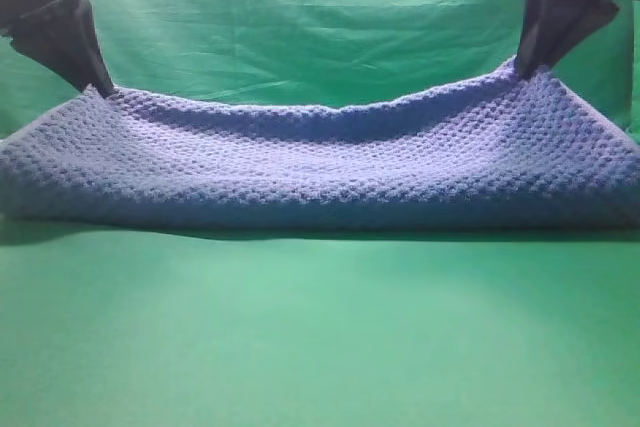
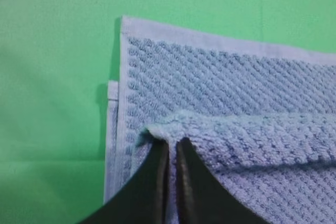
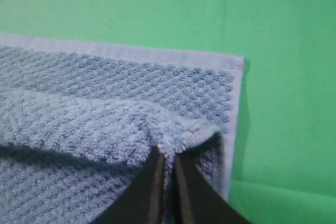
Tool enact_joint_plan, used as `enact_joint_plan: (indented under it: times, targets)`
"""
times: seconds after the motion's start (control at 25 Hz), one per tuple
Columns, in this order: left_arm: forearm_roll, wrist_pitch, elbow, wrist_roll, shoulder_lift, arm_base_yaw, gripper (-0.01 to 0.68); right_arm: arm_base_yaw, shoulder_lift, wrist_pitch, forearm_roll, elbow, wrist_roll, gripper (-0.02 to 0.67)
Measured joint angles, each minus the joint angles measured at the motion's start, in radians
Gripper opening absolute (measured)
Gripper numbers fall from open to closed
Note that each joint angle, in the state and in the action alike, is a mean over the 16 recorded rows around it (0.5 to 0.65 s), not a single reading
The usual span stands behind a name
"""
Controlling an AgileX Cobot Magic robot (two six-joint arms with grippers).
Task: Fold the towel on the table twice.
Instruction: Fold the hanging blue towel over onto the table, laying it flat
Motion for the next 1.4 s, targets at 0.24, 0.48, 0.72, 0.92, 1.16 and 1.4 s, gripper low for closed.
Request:
enact_joint_plan:
  times: [0.24,0.48,0.72,0.92,1.16,1.4]
  targets:
    - [-0.010,-0.034,-0.041,0.012,0.063,0.000,0.000,-0.010,0.069,-0.043,-0.012,-0.037,-0.001,0.000]
    - [-0.058,-0.076,-0.054,0.062,0.113,0.000,0.000,-0.021,0.113,-0.087,-0.017,-0.051,-0.003,0.000]
    - [-0.117,-0.105,-0.057,0.147,0.141,0.000,0.049,-0.028,0.136,-0.116,-0.017,-0.054,-0.018,0.058]
    - [-0.149,-0.101,-0.058,0.209,0.149,0.000,0.227,-0.029,0.139,-0.129,-0.019,-0.055,-0.034,0.239]
    - [-0.129,-0.051,-0.075,0.248,0.141,0.000,0.455,-0.036,0.091,-0.128,-0.031,-0.055,-0.051,0.482]
    - [-0.085,0.064,-0.133,0.254,0.100,0.000,0.552,-0.045,-0.015,-0.080,-0.049,-0.055,-0.053,0.587]
